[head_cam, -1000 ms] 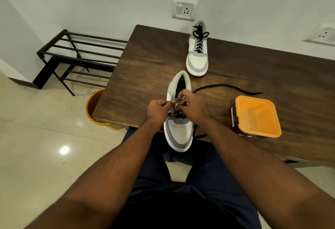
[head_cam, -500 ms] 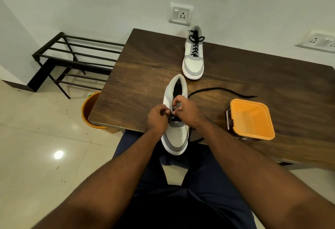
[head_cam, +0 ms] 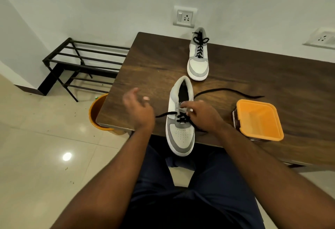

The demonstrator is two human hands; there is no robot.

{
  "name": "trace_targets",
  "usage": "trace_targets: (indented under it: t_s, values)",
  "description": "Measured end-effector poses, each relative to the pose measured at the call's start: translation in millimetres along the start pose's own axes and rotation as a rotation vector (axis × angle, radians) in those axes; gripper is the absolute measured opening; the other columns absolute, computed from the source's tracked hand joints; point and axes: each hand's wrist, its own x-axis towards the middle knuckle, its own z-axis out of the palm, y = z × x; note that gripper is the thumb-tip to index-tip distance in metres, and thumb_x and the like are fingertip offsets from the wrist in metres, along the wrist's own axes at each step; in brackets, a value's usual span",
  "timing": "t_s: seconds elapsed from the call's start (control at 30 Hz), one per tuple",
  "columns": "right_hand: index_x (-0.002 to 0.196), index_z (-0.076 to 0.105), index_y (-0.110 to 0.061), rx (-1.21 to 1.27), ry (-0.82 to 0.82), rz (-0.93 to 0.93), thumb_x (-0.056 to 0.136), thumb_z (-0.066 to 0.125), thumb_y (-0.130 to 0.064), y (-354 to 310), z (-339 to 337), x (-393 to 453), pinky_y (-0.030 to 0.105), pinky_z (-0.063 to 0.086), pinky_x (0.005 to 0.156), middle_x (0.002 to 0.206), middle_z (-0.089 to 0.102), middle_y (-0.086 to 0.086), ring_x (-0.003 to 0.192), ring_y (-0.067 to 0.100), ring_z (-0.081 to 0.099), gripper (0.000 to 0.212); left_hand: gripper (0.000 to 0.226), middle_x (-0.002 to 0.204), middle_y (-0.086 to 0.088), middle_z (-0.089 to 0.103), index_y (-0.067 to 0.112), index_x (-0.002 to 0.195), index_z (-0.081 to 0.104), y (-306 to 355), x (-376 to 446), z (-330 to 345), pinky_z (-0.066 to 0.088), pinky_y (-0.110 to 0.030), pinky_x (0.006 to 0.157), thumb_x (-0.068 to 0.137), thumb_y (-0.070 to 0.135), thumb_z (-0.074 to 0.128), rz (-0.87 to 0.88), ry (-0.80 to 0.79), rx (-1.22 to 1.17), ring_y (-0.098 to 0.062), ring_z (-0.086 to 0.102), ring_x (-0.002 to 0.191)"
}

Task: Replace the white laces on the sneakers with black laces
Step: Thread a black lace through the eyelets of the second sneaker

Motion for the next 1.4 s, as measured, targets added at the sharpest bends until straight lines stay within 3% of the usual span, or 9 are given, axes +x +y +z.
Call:
trace_targets:
  t_s: [0.13,0.4,0.5,0.6,0.77,0.9,1.13,1.3,1.4]
  values:
    - [0.122,0.066,-0.03,-0.148,-0.093,-0.005,0.092,0.056,-0.016,10,-4,13,0.039,0.039,0.104,0.152,0.037,0.004,0.126,0.03,0.045,0.035,0.024,0.109,-0.003,0.066,0.014,0.118,0.064,-4,-23,28,0.058,-0.043,0.085,0.094,0.011,0.061,-0.097,-0.594,-0.071,-0.019,0.066,0.099]
    - [0.104,0.073,-0.017,-0.042,-0.046,0.098,0.09,0.062,-0.016,-2,4,13,0.029,0.046,0.093,0.158,0.027,0.008,0.121,0.024,0.055,0.018,0.012,0.082,0.0,0.068,0.009,0.088,0.072,-4,-18,31,0.048,-0.021,0.066,0.092,0.008,0.061,0.102,-0.727,0.28,-0.016,0.063,0.077]
    - [0.098,0.073,-0.015,0.005,-0.04,0.116,0.088,0.066,-0.015,5,2,15,0.026,0.043,0.097,0.157,0.03,0.005,0.124,0.022,0.054,0.013,0.014,0.09,-0.004,0.065,0.016,0.082,0.063,-17,8,10,0.046,-0.032,0.071,0.092,0.012,0.056,0.017,-0.531,0.397,-0.022,0.061,0.084]
    - [0.095,0.073,-0.014,0.05,-0.028,0.143,0.086,0.068,-0.015,11,2,12,0.023,0.043,0.097,0.157,0.03,0.002,0.122,0.02,0.056,0.01,0.016,0.117,-0.012,0.059,0.012,0.108,0.065,-36,34,-19,0.046,-0.04,0.079,0.095,0.019,0.057,-0.229,-0.268,0.537,-0.032,0.06,0.102]
    - [0.093,0.072,-0.015,0.062,-0.029,0.132,0.087,0.068,-0.015,8,7,14,0.023,0.044,0.094,0.158,0.027,0.002,0.118,0.02,0.058,0.007,0.032,0.131,-0.007,0.055,0.015,0.127,0.059,-22,10,-5,0.048,-0.035,0.09,0.095,0.02,0.06,0.017,-0.465,0.383,-0.025,0.059,0.111]
    - [0.092,0.071,-0.016,0.069,-0.028,0.137,0.086,0.07,-0.014,10,7,14,0.019,0.043,0.092,0.158,0.028,0.002,0.119,0.02,0.058,0.006,0.023,0.11,-0.007,0.07,0.01,0.116,0.066,-6,-21,28,0.058,-0.046,0.085,0.093,0.015,0.064,-0.056,-0.708,0.105,-0.021,0.067,0.098]
    - [0.09,0.071,-0.012,0.117,-0.032,0.148,0.085,0.07,-0.009,14,11,14,0.019,0.043,0.095,0.158,0.027,0.002,0.125,0.02,0.055,0.006,0.022,0.078,-0.008,0.071,0.018,0.07,0.065,-13,-11,31,0.061,-0.045,0.072,0.089,0.008,0.067,-0.116,-0.66,0.162,-0.026,0.071,0.074]
    - [0.091,0.071,-0.009,0.163,-0.025,0.192,0.085,0.07,-0.006,16,13,12,0.012,0.038,0.087,0.157,0.028,-0.001,0.124,0.017,0.054,0.007,0.016,0.09,-0.014,0.069,0.015,0.08,0.057,-34,16,-1,0.058,-0.033,0.049,0.093,0.009,0.061,-0.424,-0.266,0.058,-0.019,0.063,0.049]
    - [0.091,0.072,-0.009,0.187,-0.005,0.193,0.084,0.071,-0.006,16,15,12,0.007,0.035,0.085,0.157,0.029,-0.002,0.124,0.015,0.054,0.008,0.016,0.1,-0.001,0.062,0.016,0.101,0.057,-13,8,2,0.055,-0.027,0.046,0.092,0.003,0.063,-0.37,-0.354,-0.104,-0.018,0.06,0.05]
